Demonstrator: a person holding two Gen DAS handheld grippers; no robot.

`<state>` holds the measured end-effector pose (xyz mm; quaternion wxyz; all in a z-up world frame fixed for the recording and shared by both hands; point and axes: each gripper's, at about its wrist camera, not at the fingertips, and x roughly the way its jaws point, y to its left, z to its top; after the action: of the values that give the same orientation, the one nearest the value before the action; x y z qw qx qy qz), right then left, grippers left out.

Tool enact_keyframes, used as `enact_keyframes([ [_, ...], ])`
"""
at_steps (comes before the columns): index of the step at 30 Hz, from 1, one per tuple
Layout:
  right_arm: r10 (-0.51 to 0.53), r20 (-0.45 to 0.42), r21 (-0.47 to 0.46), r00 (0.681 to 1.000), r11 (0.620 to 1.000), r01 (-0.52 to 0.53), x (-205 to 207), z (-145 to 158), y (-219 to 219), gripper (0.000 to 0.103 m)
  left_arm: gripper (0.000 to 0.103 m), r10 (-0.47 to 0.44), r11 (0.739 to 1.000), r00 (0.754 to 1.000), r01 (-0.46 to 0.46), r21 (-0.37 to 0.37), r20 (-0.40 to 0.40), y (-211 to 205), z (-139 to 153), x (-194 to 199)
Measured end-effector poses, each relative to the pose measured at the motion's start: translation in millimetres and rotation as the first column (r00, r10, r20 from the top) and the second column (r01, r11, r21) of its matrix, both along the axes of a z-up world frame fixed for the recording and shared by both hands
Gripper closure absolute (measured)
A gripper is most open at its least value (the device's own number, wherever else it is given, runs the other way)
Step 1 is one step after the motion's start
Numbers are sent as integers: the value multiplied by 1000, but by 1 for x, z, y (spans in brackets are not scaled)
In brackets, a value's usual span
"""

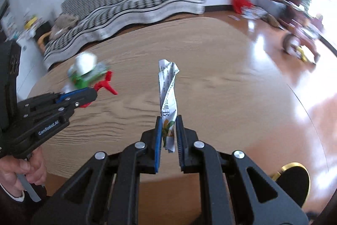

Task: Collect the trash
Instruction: 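Carry ribbon and paper strip over the bin and open both tools to drop them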

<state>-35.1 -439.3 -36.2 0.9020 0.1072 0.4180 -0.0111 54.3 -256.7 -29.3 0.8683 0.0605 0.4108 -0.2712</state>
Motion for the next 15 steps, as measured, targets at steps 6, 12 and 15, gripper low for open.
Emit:
enact_keyframes([
  [6,-216,-6,-1,976,976,216,-66,-5,-94,90,92,-147,988,989,146,-41,-14,-84,-9,-29],
  [12,-413,-38,-13,910,911,413,-139,-18,-169,90,92,-265,962,963,260,-87,-51,-156,-23,-60],
  [15,-504,-49,-7,862,863,504,-178,-25,-201,90,92,-336,939,939,328,-98,-71,-195,-36,-85],
])
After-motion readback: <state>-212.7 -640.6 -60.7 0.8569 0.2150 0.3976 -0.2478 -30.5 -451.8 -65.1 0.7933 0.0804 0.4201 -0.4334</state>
